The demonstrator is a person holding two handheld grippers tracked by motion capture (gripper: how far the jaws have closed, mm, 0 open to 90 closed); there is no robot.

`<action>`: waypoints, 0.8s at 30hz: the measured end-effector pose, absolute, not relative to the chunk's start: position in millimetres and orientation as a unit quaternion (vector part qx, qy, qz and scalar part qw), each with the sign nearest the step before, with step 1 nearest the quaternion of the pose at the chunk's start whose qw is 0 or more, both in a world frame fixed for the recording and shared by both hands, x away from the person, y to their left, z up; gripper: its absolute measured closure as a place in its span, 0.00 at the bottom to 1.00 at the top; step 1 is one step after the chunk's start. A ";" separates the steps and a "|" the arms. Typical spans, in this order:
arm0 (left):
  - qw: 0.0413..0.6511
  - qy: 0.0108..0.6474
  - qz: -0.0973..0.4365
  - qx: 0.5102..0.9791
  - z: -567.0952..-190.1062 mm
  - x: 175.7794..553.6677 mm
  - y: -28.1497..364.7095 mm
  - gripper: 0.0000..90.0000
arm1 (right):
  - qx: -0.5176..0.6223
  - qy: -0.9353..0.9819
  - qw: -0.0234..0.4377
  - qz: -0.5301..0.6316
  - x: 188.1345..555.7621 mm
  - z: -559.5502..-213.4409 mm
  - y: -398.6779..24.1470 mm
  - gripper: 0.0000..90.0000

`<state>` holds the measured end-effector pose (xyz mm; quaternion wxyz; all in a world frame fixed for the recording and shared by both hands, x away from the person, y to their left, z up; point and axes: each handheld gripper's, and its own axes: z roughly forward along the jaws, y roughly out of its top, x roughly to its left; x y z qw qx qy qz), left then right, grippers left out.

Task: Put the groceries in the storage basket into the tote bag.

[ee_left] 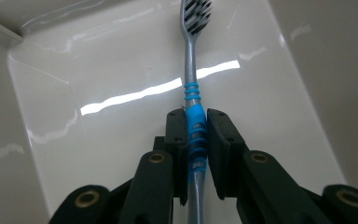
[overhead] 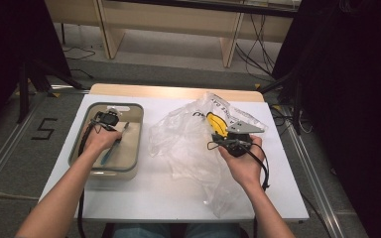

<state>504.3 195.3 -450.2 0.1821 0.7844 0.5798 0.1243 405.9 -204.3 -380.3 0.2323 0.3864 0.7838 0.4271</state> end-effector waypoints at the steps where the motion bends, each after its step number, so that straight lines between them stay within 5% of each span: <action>1: 0.185 0.580 0.125 0.783 -449.4 504.0 195.5 0.87 | 0.386 0.784 0.232 0.427 406.0 -380.3 -204.3 1.00; 24: 0.246 0.584 0.150 0.759 -431.5 493.7 202.6 0.87 | 0.386 0.784 0.233 0.427 406.2 -381.3 -203.9 1.00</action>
